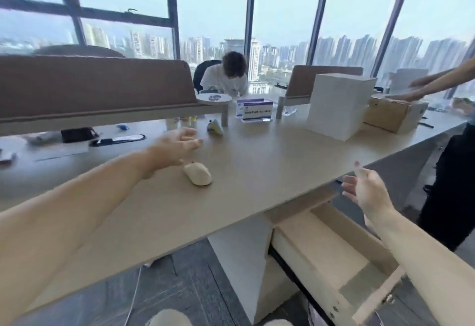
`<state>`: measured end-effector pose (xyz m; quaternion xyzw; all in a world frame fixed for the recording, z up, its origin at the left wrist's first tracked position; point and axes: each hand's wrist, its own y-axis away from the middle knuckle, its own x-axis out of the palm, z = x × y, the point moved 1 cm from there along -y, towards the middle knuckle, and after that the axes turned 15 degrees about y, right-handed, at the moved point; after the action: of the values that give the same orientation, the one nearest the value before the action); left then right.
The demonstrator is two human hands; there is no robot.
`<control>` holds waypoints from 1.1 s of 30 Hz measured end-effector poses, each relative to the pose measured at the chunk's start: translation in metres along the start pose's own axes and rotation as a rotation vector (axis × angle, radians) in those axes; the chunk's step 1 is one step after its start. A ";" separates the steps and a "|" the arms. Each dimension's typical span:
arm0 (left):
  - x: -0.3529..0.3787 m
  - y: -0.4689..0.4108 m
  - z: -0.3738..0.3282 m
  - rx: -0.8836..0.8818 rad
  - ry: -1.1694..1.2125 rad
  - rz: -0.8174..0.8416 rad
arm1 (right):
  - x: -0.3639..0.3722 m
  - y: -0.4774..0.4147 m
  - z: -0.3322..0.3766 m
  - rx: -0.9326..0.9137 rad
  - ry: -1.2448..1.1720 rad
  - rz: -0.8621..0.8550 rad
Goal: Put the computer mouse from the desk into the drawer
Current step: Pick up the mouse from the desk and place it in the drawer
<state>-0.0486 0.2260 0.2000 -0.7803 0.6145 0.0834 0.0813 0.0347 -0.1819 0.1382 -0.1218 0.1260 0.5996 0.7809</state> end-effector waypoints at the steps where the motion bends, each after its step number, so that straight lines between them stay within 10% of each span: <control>1: -0.026 0.004 0.005 -0.019 0.016 -0.058 | 0.022 -0.004 0.011 -0.007 -0.025 0.044; 16: -0.159 0.025 0.136 -0.307 0.275 -0.499 | 0.339 0.035 0.045 -0.385 0.322 0.482; 25: -0.146 0.004 0.167 -0.161 -0.498 -0.416 | 0.378 0.028 0.031 -0.785 0.726 0.394; 33: -0.139 -0.010 0.174 -0.152 -0.348 -0.531 | 0.377 0.022 0.029 -0.812 0.647 0.355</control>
<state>-0.0762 0.3995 0.0635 -0.8911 0.3585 0.2371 0.1458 0.1083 0.1748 0.0355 -0.5686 0.1367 0.6544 0.4793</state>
